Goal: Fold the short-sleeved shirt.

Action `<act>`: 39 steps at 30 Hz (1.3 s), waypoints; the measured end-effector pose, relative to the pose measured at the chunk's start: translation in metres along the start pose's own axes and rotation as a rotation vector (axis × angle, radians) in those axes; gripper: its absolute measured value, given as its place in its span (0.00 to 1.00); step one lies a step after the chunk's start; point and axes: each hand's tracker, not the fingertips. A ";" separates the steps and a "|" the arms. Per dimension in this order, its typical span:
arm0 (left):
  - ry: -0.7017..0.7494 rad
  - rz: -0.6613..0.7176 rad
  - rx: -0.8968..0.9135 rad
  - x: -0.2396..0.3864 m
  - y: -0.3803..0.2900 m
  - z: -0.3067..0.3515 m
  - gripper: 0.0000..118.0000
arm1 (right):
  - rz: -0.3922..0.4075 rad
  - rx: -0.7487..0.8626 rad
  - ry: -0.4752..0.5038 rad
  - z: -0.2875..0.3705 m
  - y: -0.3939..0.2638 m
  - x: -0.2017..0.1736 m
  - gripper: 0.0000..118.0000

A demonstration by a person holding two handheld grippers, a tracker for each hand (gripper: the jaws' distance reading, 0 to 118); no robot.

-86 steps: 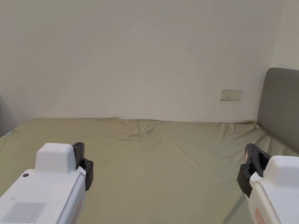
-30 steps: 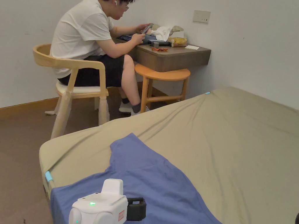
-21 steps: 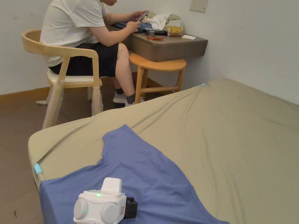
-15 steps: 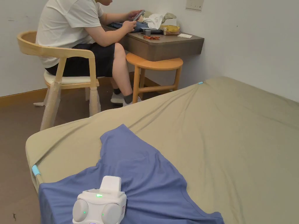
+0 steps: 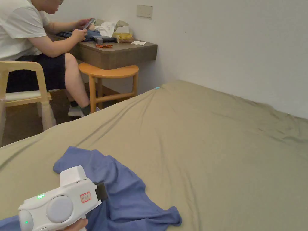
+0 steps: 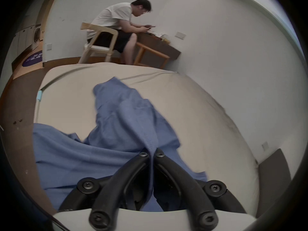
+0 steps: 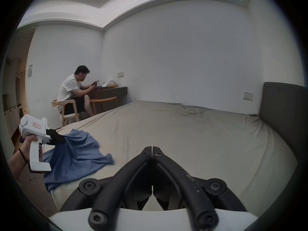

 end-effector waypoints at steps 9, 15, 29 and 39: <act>-0.287 -0.165 -0.002 0.153 -0.053 0.015 0.01 | -0.044 0.038 -0.228 0.083 -0.010 0.071 0.01; -0.640 -0.226 -0.119 0.257 -0.119 0.047 0.01 | -0.097 0.086 -0.424 0.150 -0.017 0.112 0.01; -1.194 -0.714 -0.539 0.347 -0.329 0.183 0.01 | -0.211 0.098 -0.723 0.249 -0.049 0.157 0.01; -0.855 -0.965 -0.794 0.311 -0.446 0.131 0.14 | -0.272 0.023 -0.671 0.247 -0.075 0.156 0.01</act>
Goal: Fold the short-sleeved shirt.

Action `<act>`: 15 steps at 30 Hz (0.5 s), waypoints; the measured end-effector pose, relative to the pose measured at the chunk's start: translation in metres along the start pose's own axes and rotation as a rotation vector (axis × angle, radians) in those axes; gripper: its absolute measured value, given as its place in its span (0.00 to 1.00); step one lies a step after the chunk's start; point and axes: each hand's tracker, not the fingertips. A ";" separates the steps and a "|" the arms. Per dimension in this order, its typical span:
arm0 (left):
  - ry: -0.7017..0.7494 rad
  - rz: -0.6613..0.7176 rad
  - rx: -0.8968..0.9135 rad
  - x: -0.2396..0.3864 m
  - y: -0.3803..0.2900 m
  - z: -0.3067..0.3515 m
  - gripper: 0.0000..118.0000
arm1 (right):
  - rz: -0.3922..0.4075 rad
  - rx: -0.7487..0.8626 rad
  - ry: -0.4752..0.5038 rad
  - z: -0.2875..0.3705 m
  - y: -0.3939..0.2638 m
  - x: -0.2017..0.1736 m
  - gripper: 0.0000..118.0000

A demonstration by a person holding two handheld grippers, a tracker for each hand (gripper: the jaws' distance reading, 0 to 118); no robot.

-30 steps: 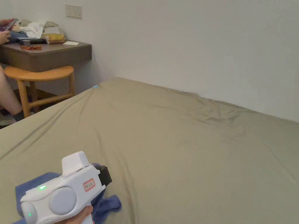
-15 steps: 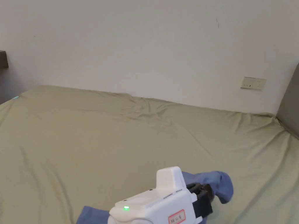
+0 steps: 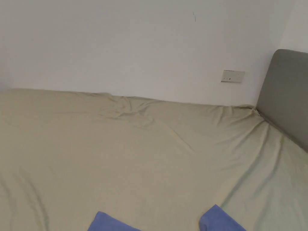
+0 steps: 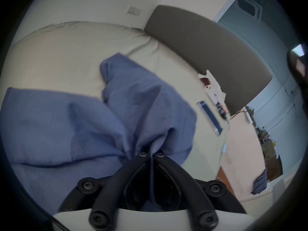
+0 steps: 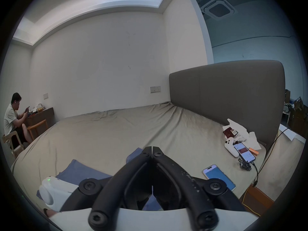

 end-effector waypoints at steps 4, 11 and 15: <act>-0.071 -0.014 0.050 -0.011 -0.004 0.015 0.34 | 0.006 -0.044 0.011 -0.009 -0.006 -0.001 0.01; -0.015 -0.065 0.285 -0.031 -0.003 0.134 0.67 | 0.020 -0.015 0.062 -0.021 0.001 -0.021 0.01; 0.328 -0.087 0.478 -0.048 -0.012 0.199 0.01 | 0.020 -0.005 0.123 -0.030 0.005 -0.040 0.01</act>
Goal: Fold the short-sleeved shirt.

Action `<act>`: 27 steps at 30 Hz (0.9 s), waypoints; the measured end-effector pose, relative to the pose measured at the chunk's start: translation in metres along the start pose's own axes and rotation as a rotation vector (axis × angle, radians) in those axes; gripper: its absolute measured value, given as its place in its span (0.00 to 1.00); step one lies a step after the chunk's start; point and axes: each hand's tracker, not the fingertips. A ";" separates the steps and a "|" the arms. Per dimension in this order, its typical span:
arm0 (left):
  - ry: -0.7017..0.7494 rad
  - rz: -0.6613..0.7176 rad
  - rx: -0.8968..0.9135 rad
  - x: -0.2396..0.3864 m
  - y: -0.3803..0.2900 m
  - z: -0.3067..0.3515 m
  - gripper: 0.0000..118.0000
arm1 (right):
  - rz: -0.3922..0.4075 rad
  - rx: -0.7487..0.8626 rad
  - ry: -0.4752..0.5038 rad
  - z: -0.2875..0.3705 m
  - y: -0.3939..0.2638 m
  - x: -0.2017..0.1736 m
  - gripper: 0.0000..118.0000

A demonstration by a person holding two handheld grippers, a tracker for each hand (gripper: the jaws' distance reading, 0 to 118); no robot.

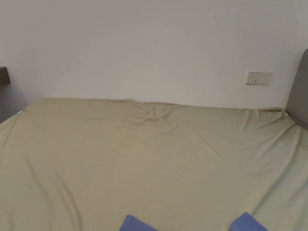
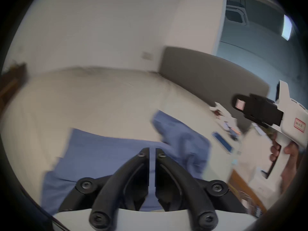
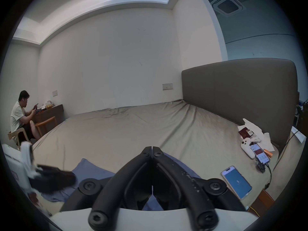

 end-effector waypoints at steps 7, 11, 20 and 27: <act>0.346 0.108 0.025 -0.067 -0.019 0.068 0.00 | 0.043 -0.026 0.083 -0.012 -0.006 -0.027 0.01; 0.373 0.231 0.021 -0.094 -0.022 0.078 0.00 | 0.044 -0.058 0.101 -0.022 -0.010 -0.033 0.01; 0.228 0.289 0.009 -0.152 0.010 -0.023 0.01 | 0.022 -0.097 0.079 -0.043 -0.009 -0.029 0.01; 0.112 0.411 -0.081 -0.180 0.032 -0.124 0.89 | 0.010 -0.131 0.003 -0.058 -0.010 -0.011 0.01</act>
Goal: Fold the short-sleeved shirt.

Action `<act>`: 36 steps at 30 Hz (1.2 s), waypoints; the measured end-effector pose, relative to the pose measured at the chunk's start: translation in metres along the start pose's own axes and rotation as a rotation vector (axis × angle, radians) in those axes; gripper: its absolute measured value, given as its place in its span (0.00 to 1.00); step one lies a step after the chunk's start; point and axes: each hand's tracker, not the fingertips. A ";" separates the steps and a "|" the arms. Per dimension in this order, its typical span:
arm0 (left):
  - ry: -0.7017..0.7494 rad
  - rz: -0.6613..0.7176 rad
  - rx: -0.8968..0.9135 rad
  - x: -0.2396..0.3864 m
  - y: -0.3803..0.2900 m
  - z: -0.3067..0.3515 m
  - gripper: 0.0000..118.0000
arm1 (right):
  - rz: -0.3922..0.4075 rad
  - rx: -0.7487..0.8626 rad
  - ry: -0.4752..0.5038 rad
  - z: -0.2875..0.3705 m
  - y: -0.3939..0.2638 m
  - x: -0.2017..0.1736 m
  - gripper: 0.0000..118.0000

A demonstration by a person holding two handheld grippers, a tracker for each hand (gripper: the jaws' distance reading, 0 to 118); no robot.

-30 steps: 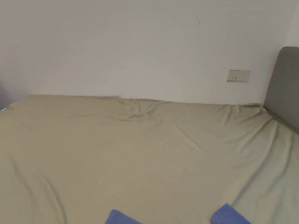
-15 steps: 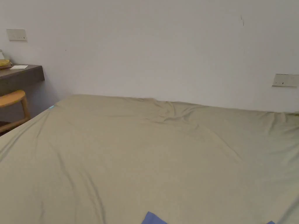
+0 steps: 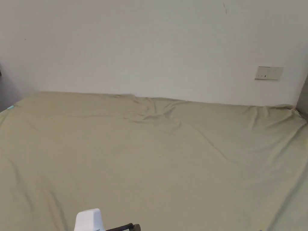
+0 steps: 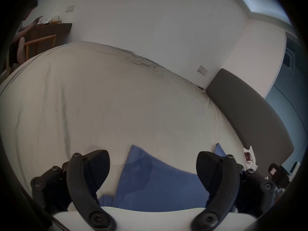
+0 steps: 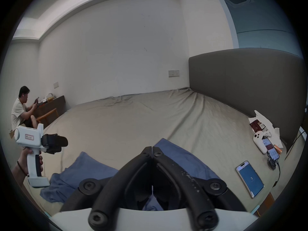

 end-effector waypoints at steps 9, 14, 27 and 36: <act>0.158 -0.280 -0.317 0.007 -0.024 -0.094 0.85 | -0.010 -0.052 -0.054 -0.014 -0.006 0.013 0.01; 0.185 -0.358 -0.205 0.025 -0.037 -0.069 0.61 | -0.044 -0.068 -0.040 -0.013 -0.009 0.015 0.01; 0.085 -0.212 -0.141 0.022 -0.037 -0.025 0.04 | 0.003 -0.063 -0.065 -0.019 -0.006 0.047 0.01; 0.123 -0.226 -0.089 0.029 -0.037 0.027 0.04 | 0.093 -0.291 -0.076 -0.113 -0.009 0.126 0.50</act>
